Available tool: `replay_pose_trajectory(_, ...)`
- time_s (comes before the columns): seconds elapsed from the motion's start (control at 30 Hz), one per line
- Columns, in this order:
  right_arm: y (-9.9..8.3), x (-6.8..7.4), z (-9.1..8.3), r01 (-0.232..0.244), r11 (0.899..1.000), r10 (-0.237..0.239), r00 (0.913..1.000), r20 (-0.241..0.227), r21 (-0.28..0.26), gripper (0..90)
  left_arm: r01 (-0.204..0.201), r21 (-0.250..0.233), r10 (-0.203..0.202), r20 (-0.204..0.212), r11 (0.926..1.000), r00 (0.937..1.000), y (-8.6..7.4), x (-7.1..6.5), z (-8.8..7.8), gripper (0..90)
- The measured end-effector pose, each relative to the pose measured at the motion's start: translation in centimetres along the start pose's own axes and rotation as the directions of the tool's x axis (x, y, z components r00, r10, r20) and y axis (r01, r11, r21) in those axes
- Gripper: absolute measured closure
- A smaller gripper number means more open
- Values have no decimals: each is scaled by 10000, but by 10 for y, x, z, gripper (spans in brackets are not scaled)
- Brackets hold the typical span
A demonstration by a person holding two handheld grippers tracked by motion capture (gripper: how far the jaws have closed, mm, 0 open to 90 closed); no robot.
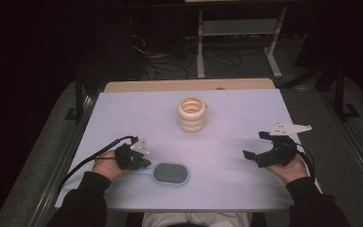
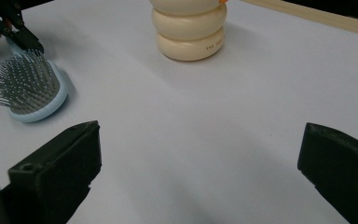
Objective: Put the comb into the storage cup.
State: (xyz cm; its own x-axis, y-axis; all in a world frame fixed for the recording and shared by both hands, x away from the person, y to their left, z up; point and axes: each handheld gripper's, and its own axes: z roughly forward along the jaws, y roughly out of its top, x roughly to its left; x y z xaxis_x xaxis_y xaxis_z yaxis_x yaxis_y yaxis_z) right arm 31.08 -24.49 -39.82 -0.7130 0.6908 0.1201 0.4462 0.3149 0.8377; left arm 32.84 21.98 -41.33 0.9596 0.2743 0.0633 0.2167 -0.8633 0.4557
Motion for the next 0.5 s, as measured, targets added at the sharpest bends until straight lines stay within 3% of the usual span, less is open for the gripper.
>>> replay_pose_trajectory(0.3, 0, 0, 0, -22, 10000, 22, 10000, -3, 35, 0, -49, 8, 49, 152, 10000, 9999, -2, -6, -4, 900)
replay_pose_trajectory(0.5, -1, 0, 1, -41, 10000, 41, 10000, 0, 41, 0, -142, 133, 142, 31, 9998, 9999, -2, -8, -10, 900)
